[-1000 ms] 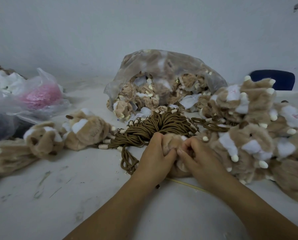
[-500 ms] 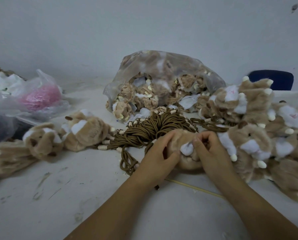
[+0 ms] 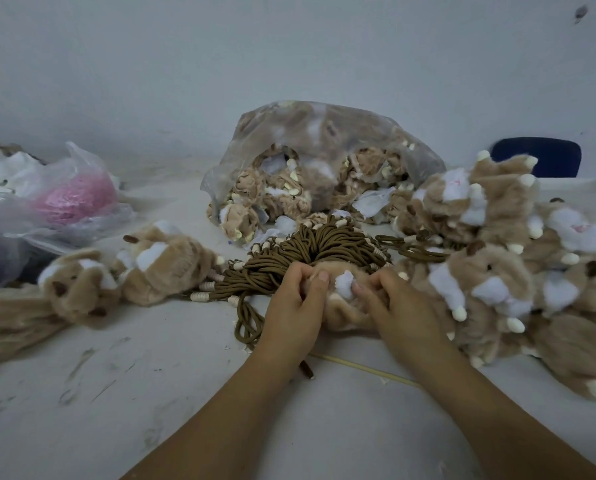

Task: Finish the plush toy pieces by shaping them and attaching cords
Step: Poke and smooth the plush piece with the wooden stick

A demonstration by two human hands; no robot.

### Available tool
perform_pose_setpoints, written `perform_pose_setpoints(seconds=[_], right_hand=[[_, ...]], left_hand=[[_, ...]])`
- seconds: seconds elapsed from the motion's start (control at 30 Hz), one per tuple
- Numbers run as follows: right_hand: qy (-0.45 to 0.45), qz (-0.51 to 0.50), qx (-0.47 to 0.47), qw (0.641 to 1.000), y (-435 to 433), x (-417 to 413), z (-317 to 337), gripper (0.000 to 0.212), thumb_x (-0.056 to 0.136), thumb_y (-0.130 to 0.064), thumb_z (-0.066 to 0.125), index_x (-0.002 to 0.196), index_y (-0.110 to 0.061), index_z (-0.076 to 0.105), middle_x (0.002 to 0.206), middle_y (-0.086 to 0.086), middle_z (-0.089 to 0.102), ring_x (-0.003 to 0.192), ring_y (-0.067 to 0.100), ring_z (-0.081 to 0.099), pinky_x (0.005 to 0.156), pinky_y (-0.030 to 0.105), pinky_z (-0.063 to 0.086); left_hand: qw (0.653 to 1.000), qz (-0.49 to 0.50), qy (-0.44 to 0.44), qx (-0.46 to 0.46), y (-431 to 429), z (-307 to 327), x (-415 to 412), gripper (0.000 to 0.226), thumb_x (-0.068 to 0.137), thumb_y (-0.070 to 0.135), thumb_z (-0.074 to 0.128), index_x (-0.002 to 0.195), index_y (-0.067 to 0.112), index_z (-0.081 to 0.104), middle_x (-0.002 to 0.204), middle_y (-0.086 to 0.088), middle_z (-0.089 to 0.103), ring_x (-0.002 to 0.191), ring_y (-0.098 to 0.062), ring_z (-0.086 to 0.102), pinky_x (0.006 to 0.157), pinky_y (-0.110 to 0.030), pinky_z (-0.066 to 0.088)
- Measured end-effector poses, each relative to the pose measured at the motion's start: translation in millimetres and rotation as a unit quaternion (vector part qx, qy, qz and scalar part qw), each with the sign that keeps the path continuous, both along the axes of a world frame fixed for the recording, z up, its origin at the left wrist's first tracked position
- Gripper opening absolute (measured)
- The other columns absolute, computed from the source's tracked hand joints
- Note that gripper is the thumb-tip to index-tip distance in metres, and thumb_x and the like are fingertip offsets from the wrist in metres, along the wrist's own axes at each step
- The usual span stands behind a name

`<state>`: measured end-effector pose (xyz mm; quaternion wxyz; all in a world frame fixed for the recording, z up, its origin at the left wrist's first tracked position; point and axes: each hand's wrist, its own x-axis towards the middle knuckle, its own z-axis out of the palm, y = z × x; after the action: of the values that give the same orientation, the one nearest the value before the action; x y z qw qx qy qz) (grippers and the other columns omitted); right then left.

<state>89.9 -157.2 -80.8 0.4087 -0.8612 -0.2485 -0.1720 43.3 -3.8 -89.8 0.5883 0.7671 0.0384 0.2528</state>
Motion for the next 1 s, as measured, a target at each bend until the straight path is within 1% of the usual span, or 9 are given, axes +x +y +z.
perform_pose_setpoints(seconds=[0.1, 0.2, 0.27, 0.43, 0.53, 0.6, 0.7, 0.8, 1.0], right_hand=[[-0.019, -0.024, 0.088, 0.996, 0.4, -4.8, 10.5, 0.02, 0.091, -0.045, 0.054, 0.081, -0.029, 0.048, 0.07, -0.012, 0.056, 0.073, -0.001, 0.054, 0.059, 0.011, 0.038], [-0.063, -0.038, 0.15, 0.986, 0.3, -6.2, 16.6, 0.014, 0.094, -0.035, 0.055, 0.084, -0.031, 0.045, 0.07, -0.013, 0.054, 0.069, 0.001, 0.053, 0.058, 0.01, 0.038], [-0.014, -0.036, 0.16, 0.986, -1.1, -5.6, 15.3, 0.017, 0.095, -0.029, 0.055, 0.081, -0.031, 0.044, 0.07, -0.006, 0.054, 0.066, 0.007, 0.053, 0.055, 0.012, 0.037], [-0.02, -0.016, 0.19, 0.982, -4.2, -2.9, 15.9, 0.019, 0.096, -0.025, 0.054, 0.082, -0.036, 0.047, 0.069, -0.006, 0.057, 0.062, 0.001, 0.053, 0.057, 0.018, 0.04], [-0.044, -0.018, 0.195, 0.98, -2.3, -1.8, 16.3, 0.018, 0.096, -0.028, 0.054, 0.084, -0.04, 0.048, 0.075, -0.01, 0.058, 0.064, 0.001, 0.054, 0.056, 0.014, 0.04], [-0.018, -0.015, 0.198, 0.98, -2.8, -2.4, 11.7, 0.019, 0.096, -0.026, 0.054, 0.083, -0.038, 0.047, 0.072, -0.007, 0.056, 0.065, 0.003, 0.053, 0.06, 0.02, 0.041], [-0.034, -0.032, 0.216, 0.975, -3.1, 0.1, 17.8, 0.021, 0.096, -0.025, 0.054, 0.082, -0.038, 0.047, 0.072, -0.011, 0.057, 0.066, -0.002, 0.054, 0.057, 0.01, 0.038], [-0.033, -0.038, 0.221, 0.974, -5.4, -3.7, 15.7, 0.018, 0.097, -0.025, 0.053, 0.083, -0.036, 0.047, 0.073, -0.011, 0.057, 0.066, -0.001, 0.054, 0.056, 0.01, 0.038], [-0.018, -0.003, 0.23, 0.973, -7.1, -1.9, 18.8, 0.015, 0.098, -0.028, 0.051, 0.085, -0.036, 0.049, 0.078, -0.011, 0.06, 0.068, 0.0, 0.055, 0.058, 0.011, 0.04]], left_hand=[[1.0, 0.004, -0.018, -0.025, -2.3, 7.7, -2.6, 0.02, 0.097, 0.037, 0.057, 0.079, 0.028, 0.055, 0.064, 0.01, 0.052, 0.059, -0.005, 0.047, 0.056, -0.022, 0.041], [0.998, 0.004, -0.047, -0.044, -7.3, 9.2, -5.4, 0.027, 0.092, 0.036, 0.061, 0.072, 0.021, 0.053, 0.06, 0.013, 0.049, 0.056, -0.001, 0.043, 0.053, -0.015, 0.038], [0.997, 0.001, -0.036, -0.061, -10.1, 9.2, -7.2, 0.03, 0.092, 0.031, 0.064, 0.068, 0.019, 0.051, 0.062, 0.012, 0.049, 0.059, -0.003, 0.044, 0.057, -0.018, 0.038], [0.995, -0.013, -0.044, -0.084, -14.6, 12.2, -7.7, 0.029, 0.093, 0.031, 0.062, 0.066, 0.028, 0.053, 0.064, 0.012, 0.054, 0.061, -0.004, 0.048, 0.059, -0.021, 0.042], [0.995, -0.011, -0.064, -0.073, -14.4, 16.7, -6.3, 0.023, 0.089, 0.041, 0.06, 0.07, 0.029, 0.057, 0.066, 0.011, 0.058, 0.062, -0.003, 0.052, 0.058, -0.021, 0.045], [0.995, -0.007, -0.045, -0.088, -13.8, 12.8, -7.8, 0.026, 0.092, 0.036, 0.062, 0.068, 0.027, 0.057, 0.065, 0.012, 0.057, 0.062, -0.003, 0.051, 0.06, -0.022, 0.044], [0.997, -0.006, -0.042, -0.068, -11.8, 14.8, -5.7, 0.026, 0.092, 0.035, 0.063, 0.068, 0.027, 0.057, 0.063, 0.013, 0.055, 0.06, -0.004, 0.049, 0.054, -0.017, 0.041], [0.996, 0.001, -0.04, -0.084, -9.5, 10.4, -8.8, 0.026, 0.089, 0.03, 0.065, 0.068, 0.02, 0.055, 0.064, 0.009, 0.054, 0.061, -0.003, 0.049, 0.053, -0.014, 0.04], [0.993, 0.003, -0.05, -0.103, -8.9, 12.6, -4.9, 0.026, 0.089, 0.03, 0.063, 0.063, 0.03, 0.059, 0.062, 0.012, 0.058, 0.058, -0.001, 0.052, 0.052, -0.014, 0.043]])
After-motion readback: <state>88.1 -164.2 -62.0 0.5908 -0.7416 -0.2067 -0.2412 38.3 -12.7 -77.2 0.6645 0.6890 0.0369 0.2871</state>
